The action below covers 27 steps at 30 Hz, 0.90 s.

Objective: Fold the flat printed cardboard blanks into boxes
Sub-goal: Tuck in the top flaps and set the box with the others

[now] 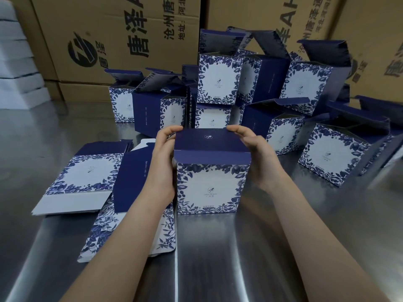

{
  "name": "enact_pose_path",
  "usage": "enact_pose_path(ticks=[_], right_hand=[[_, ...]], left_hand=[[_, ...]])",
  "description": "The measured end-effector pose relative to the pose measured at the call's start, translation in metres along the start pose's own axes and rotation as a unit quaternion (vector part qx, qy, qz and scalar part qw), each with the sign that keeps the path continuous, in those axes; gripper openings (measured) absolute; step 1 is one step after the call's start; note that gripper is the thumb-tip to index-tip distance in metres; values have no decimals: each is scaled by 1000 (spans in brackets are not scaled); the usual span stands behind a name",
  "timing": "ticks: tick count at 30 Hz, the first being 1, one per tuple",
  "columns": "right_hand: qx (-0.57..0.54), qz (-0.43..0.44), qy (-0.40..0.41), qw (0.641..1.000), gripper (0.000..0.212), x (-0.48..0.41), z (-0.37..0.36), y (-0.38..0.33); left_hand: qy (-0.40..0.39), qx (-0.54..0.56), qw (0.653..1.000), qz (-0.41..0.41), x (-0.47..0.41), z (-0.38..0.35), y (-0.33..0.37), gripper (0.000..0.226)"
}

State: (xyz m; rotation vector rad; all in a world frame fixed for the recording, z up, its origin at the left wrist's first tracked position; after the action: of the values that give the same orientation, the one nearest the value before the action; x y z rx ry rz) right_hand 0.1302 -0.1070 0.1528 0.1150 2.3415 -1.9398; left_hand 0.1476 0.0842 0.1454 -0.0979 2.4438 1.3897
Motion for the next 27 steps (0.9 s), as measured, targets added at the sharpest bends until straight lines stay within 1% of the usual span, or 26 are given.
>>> enact_pose_path(ticks=[2,6,9,11,14,17,19,21,24,27], right_hand=[[-16,-3,3,1000,41,2,0,0],[-19,-7,7,1000,29,4,-3,1],[5,-19,18,1000,33,3,-5,0],[13,-16,26,999,30,2,-3,0],[-7,-13,42,999,30,1,-4,1],[-1,-5,62,998,32,1,-3,2],[27,15,92,995,33,1,-3,2],[68,64,148,985,28,2,-2,-1],[93,129,212,964,21,3,-2,-6],[127,158,229,952,26,4,-3,-9]], left_hand=[[3,11,1000,0,0,0,0,23],[17,28,999,16,1,0,-1,24],[11,0,1000,8,2,0,-1,23],[16,-7,1000,9,2,0,-2,26],[35,-17,999,15,1,2,0,28],[64,-46,997,-16,1,4,1,23],[89,-81,991,-58,1,6,2,16],[100,-116,984,-90,2,6,4,15],[94,-153,979,-100,2,4,4,18],[68,-175,978,-92,3,2,4,18]])
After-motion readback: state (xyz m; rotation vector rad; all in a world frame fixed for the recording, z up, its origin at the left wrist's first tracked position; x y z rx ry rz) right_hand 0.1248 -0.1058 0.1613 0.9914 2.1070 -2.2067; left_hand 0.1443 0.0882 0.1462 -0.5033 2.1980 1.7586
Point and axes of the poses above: each hand's wrist, its own x-axis away from the middle knuckle, its own z-axis out of the back of the hand, y = z × x, the point moved 2 cm from there along -x, towards the middle knuckle, and after that the axes turned 6 degrees about -z, right-handed, at the moved point
